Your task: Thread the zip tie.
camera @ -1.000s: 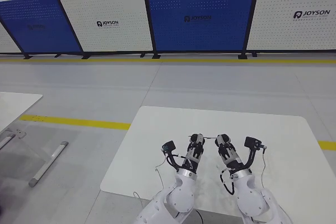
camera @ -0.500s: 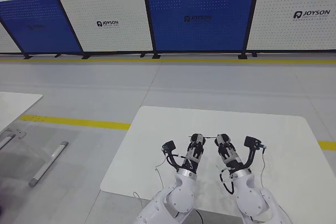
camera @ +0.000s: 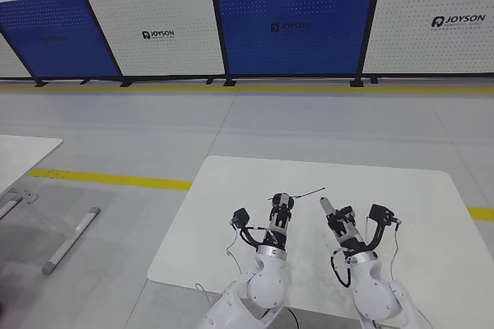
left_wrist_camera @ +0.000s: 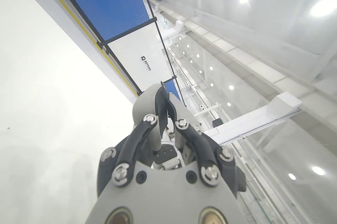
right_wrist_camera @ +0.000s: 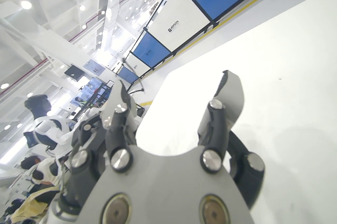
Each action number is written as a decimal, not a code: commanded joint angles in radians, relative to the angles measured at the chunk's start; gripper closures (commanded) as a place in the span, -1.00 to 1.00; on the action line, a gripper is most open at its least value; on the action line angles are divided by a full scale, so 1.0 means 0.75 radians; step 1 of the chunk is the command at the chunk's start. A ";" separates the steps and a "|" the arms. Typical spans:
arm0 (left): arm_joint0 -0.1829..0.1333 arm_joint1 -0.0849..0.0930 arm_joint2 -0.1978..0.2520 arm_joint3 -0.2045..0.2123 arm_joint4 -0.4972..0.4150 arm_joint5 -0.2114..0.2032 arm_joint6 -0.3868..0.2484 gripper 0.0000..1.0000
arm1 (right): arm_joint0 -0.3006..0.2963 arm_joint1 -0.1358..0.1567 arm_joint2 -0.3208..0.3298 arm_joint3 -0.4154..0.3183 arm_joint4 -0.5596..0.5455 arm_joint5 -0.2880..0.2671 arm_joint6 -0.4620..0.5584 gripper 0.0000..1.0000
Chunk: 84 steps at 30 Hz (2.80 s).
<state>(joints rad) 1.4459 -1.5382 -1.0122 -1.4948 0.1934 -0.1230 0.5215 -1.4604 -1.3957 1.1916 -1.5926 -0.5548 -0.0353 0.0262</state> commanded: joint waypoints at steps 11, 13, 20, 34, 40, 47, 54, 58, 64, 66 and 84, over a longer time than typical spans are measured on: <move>0.011 0.000 -0.010 -0.024 -0.088 -0.011 -0.054 1.00 | 0.027 0.001 -0.004 -0.003 -0.057 0.112 0.064 -1.00; 0.014 -0.002 -0.020 -0.045 -0.122 -0.019 -0.043 1.00 | 0.036 0.006 -0.006 -0.003 -0.119 0.099 0.097 -1.00; 0.047 -0.004 -0.053 -0.119 -0.255 -0.047 -0.067 1.00 | 0.095 0.030 -0.003 0.027 -0.249 -0.048 0.325 -1.00; 0.045 0.003 -0.062 -0.114 -0.190 -0.032 -0.113 1.00 | 0.138 0.047 0.020 0.086 -0.095 -0.290 0.541 -1.00; 0.049 0.007 -0.070 -0.123 -0.147 -0.019 -0.115 1.00 | 0.127 0.047 0.020 0.075 -0.153 -0.312 0.406 -1.00; 0.049 0.007 -0.069 -0.124 -0.147 -0.016 -0.128 1.00 | 0.126 0.043 -0.012 0.096 -0.228 -0.255 0.313 -1.00; 0.054 0.006 -0.059 -0.133 -0.152 -0.012 -0.147 1.00 | 0.143 0.038 -0.068 0.126 -0.362 -0.264 0.195 -1.00; 0.054 0.006 -0.059 -0.133 -0.152 -0.012 -0.147 1.00 | 0.143 0.038 -0.068 0.126 -0.362 -0.264 0.195 -1.00; 0.054 0.007 -0.060 -0.132 -0.148 -0.007 -0.159 1.00 | 0.133 0.037 -0.067 0.123 -0.474 -0.160 0.080 -1.00; 0.055 0.007 -0.057 -0.134 -0.141 -0.005 -0.162 1.00 | 0.131 0.034 -0.090 0.129 -0.588 -0.069 0.013 -1.00; 0.041 0.002 -0.030 -0.108 -0.103 0.010 -0.152 1.00 | 0.157 0.032 -0.115 0.153 -0.494 -0.218 0.092 0.22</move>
<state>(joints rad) 1.4781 -1.5361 -1.0372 -1.5792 0.1142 -0.1171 0.4074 -1.3435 -1.3716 1.1071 -1.4771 -0.9242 -0.1980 0.0928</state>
